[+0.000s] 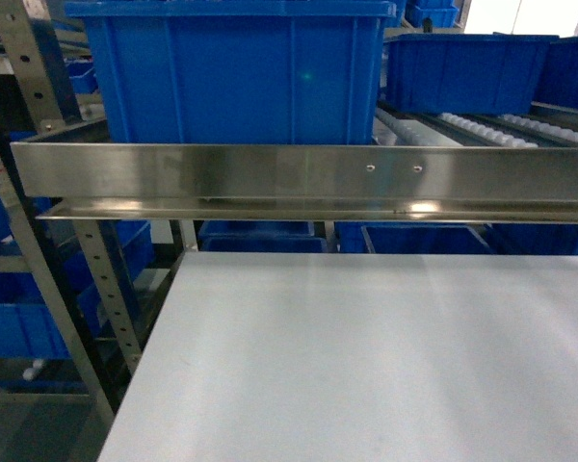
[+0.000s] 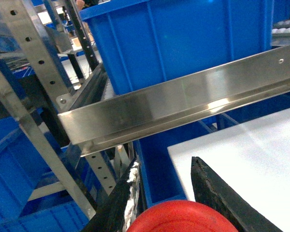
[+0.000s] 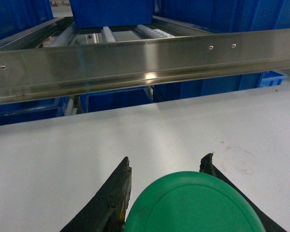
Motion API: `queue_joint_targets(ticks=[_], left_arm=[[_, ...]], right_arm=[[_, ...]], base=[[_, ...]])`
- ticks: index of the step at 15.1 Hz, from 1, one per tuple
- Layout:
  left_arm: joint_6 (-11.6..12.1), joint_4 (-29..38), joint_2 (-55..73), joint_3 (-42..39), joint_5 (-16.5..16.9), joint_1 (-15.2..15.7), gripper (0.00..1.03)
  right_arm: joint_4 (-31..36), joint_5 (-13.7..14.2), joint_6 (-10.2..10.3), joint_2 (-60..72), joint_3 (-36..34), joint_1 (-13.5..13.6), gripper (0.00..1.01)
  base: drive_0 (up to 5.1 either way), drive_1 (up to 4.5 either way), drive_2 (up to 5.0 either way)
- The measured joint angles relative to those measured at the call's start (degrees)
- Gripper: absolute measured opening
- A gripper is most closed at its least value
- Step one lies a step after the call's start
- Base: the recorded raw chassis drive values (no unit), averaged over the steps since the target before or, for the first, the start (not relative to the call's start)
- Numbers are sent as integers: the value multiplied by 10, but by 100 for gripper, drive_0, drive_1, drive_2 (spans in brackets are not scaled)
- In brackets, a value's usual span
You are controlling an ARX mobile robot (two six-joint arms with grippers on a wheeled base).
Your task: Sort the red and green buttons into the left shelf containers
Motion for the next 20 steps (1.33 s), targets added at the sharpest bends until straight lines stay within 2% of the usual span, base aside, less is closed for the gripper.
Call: queue_joint_targets(ticks=[20], left_arm=[[0,0,0,0,0,0,28]], right_arm=[[0,0,0,1,0,0,37]], base=[[-499,246,246]])
